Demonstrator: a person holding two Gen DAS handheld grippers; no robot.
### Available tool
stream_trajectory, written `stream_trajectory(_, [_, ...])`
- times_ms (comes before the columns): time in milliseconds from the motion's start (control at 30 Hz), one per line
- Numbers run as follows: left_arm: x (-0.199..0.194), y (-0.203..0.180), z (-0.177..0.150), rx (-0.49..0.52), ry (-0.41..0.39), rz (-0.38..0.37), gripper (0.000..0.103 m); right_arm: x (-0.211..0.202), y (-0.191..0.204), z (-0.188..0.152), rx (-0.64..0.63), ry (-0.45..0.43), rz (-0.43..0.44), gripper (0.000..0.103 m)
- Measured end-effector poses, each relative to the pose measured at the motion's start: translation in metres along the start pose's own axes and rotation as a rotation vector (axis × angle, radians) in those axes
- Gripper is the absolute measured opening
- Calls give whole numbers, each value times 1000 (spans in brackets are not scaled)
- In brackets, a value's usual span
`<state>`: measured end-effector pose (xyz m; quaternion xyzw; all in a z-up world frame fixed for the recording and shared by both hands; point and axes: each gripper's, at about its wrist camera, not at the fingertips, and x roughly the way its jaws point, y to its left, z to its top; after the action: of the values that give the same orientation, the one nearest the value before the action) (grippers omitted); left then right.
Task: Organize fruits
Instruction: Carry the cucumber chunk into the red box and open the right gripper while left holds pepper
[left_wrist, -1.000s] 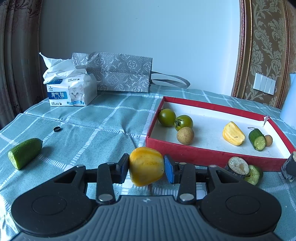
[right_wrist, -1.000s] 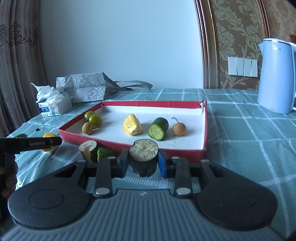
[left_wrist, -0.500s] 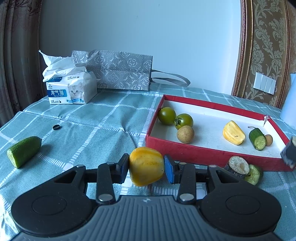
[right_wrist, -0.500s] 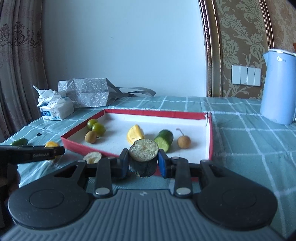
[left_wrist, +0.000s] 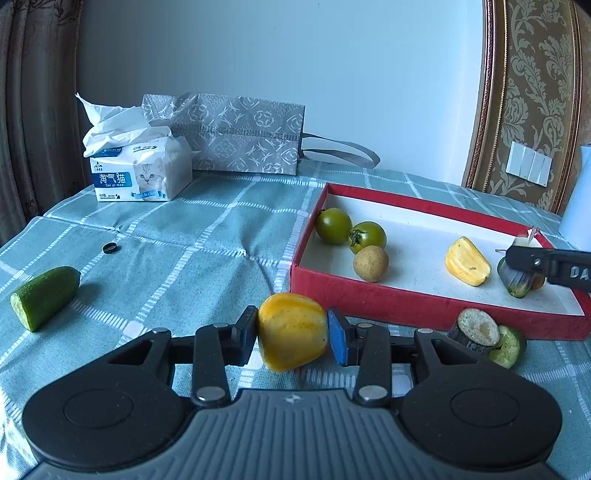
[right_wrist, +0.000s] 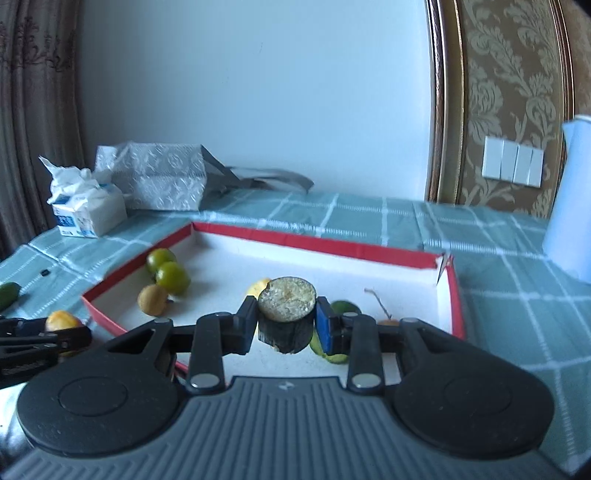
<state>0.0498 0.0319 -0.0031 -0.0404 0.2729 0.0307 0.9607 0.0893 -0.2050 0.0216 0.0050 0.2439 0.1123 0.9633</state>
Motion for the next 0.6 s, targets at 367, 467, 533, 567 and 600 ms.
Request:
stream_trajectory(367, [1, 2, 0, -10, 6, -1, 40, -37, -20, -11, 102, -61, 14, 37])
stream_trajectory(467, [0, 2, -1, -16, 5, -2, 40, -60, -20, -23, 106, -79, 22, 44])
stream_trajectory(533, [1, 3, -1, -20, 7, -4, 40, -72, -20, -35, 124, -72, 48, 46])
stream_trajectory(567, [1, 4, -1, -24, 7, -5, 40, -76, -20, -42, 127, -58, 64, 46])
stream_trajectory(600, [1, 5, -1, -30, 7, -8, 40, -79, -19, -50, 131, -46, 76, 46])
